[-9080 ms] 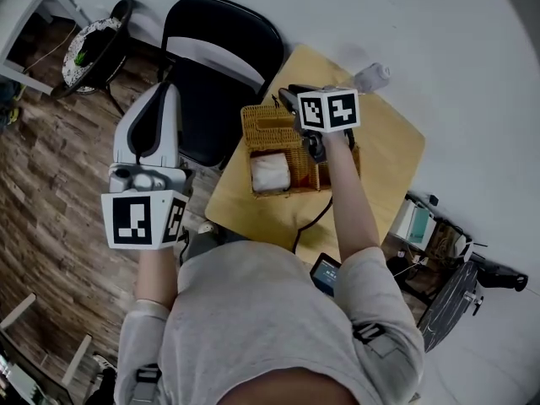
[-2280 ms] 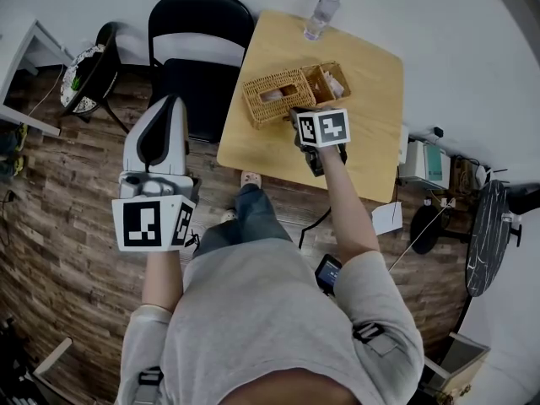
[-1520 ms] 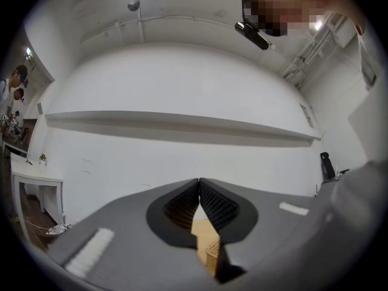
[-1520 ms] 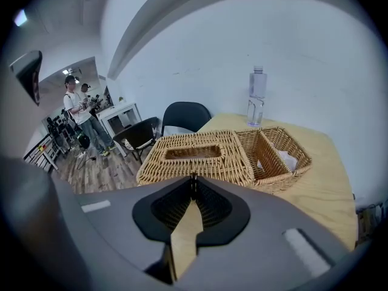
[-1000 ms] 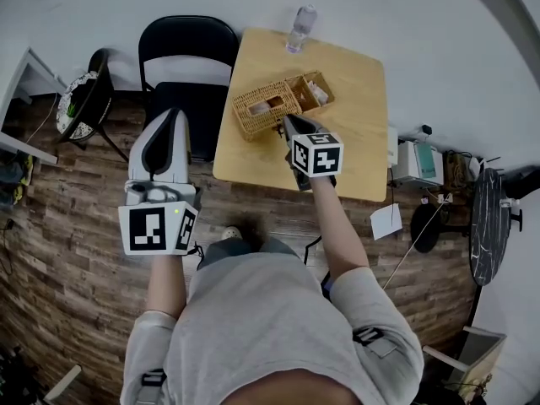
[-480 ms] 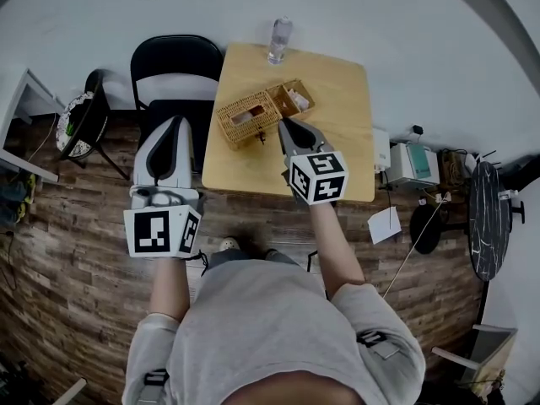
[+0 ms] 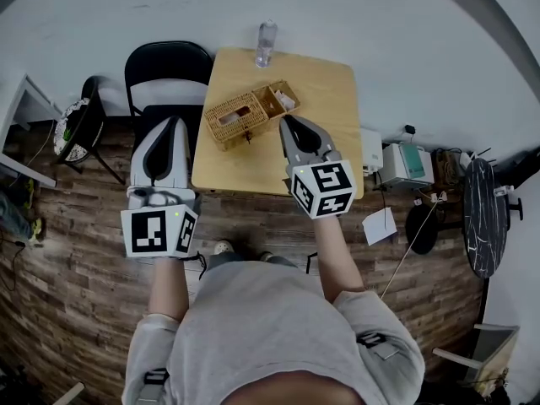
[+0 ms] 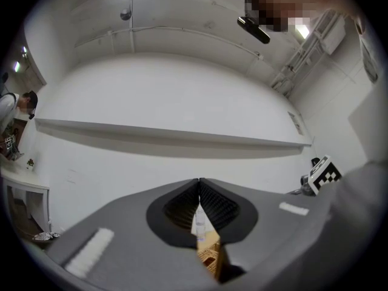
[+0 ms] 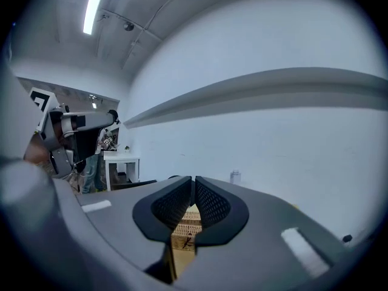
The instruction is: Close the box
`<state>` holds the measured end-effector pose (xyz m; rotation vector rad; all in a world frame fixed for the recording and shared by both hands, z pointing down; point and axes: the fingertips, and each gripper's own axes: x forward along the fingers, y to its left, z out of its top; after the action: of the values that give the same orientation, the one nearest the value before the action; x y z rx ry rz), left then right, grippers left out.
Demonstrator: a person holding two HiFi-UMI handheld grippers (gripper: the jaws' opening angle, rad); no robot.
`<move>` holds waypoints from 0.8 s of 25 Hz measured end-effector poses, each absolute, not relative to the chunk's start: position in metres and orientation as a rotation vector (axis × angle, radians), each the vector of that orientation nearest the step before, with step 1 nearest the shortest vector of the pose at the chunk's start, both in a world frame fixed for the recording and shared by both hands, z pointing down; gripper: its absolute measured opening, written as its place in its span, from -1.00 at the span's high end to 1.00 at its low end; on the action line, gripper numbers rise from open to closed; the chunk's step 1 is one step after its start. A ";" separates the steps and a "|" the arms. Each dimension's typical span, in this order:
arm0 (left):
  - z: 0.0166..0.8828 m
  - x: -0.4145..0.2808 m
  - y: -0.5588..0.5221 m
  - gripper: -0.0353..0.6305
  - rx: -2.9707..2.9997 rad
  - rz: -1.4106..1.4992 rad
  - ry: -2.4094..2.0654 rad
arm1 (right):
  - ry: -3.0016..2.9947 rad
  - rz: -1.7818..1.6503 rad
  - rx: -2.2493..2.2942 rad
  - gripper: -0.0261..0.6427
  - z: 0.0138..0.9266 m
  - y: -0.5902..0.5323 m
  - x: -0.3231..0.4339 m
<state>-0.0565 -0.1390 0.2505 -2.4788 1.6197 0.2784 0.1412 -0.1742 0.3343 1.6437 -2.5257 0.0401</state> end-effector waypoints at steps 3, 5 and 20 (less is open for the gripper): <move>0.248 -0.052 -0.133 0.72 -2.471 0.283 1.622 | -2.540 -0.014 1.658 0.85 0.320 -0.164 0.146; 0.247 -0.049 -0.130 0.72 -2.467 0.283 1.623 | -2.544 -0.046 1.669 0.85 0.311 -0.158 0.150; 0.236 -0.034 -0.096 0.72 -2.422 0.295 1.641 | -2.580 -0.225 1.735 0.85 0.257 -0.111 0.177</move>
<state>-0.0335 -0.0965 0.2361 -2.4225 1.6412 0.2947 0.1775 -0.1106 0.2573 1.7347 -2.5803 -0.2249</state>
